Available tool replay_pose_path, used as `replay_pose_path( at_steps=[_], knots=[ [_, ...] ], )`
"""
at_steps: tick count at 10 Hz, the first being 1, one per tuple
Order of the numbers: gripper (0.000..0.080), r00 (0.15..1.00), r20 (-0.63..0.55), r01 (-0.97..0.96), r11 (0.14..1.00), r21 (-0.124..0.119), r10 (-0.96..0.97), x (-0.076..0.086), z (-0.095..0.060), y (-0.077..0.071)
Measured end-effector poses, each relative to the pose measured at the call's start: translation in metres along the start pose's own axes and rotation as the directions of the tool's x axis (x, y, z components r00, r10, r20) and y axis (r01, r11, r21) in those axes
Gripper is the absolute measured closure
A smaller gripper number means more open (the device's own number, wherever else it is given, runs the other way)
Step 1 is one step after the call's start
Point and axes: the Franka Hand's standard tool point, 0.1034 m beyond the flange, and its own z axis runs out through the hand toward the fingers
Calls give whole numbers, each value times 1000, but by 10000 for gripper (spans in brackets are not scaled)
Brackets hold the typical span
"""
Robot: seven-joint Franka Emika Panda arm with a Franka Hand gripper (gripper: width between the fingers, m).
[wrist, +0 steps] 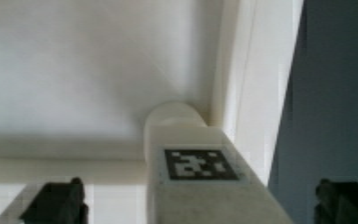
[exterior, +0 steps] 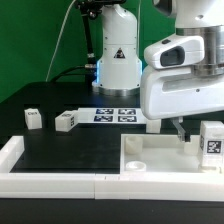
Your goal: Assemble one leg
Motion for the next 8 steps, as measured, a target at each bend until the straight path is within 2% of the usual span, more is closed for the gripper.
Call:
replay_pose_path(
  at_steps=[3, 5, 8],
  knots=[
    [162, 1000, 0, 0, 1000, 0, 0, 0, 0, 0],
    [513, 1000, 0, -1, 1000, 0, 1, 0, 0, 0],
    [508, 999, 0, -36, 999, 1, 36, 0, 0, 0]
  ],
)
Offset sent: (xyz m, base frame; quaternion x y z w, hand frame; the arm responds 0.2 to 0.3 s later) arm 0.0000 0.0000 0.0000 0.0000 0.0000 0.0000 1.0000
